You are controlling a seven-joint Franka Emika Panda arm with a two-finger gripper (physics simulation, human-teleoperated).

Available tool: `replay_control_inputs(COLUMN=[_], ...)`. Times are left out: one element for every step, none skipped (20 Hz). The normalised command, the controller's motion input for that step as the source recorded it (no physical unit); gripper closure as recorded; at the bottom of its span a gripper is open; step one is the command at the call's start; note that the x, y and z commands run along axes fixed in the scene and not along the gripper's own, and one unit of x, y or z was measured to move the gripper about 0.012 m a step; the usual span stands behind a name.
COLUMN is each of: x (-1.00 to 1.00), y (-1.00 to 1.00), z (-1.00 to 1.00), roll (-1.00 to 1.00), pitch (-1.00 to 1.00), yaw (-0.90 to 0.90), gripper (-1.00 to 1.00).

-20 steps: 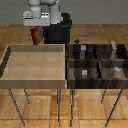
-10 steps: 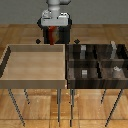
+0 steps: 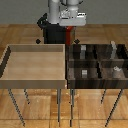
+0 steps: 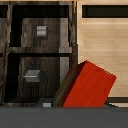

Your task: Place the box of cereal into the appropriate compartment.

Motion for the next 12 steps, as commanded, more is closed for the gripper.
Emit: replay_control_inputs(x=[0.00, 0.00, 0.00, 0.00, 0.00, 0.00, 0.00, 0.00, 0.00, 0.00, 0.00, 0.00], y=[1.00, 1.00, 1.00, 1.00, 1.00, 1.00, 1.00, 1.00, 1.00, 1.00, 1.00, 1.00], z=[0.00, 0.00, 0.00, 0.00, 0.00, 0.00, 0.00, 0.00, 0.00, 0.00, 0.00, 0.00], roll=[0.00, 0.00, 0.00, 0.00, 0.00, 0.00, 0.00, 0.00, 0.00, 0.00, 0.00, 0.00], pitch=[0.00, 0.00, 0.00, 0.00, 0.00, 0.00, 0.00, 0.00, 0.00, 0.00, 0.00, 0.00], yaw=[0.00, 0.00, 0.00, 0.00, 0.00, 0.00, 0.00, 0.00, 0.00, 0.00, 0.00, 0.00], gripper=[1.00, 1.00, 1.00, 1.00, 1.00, 1.00, 1.00, 1.00, 1.00, 1.00, 1.00, 1.00])
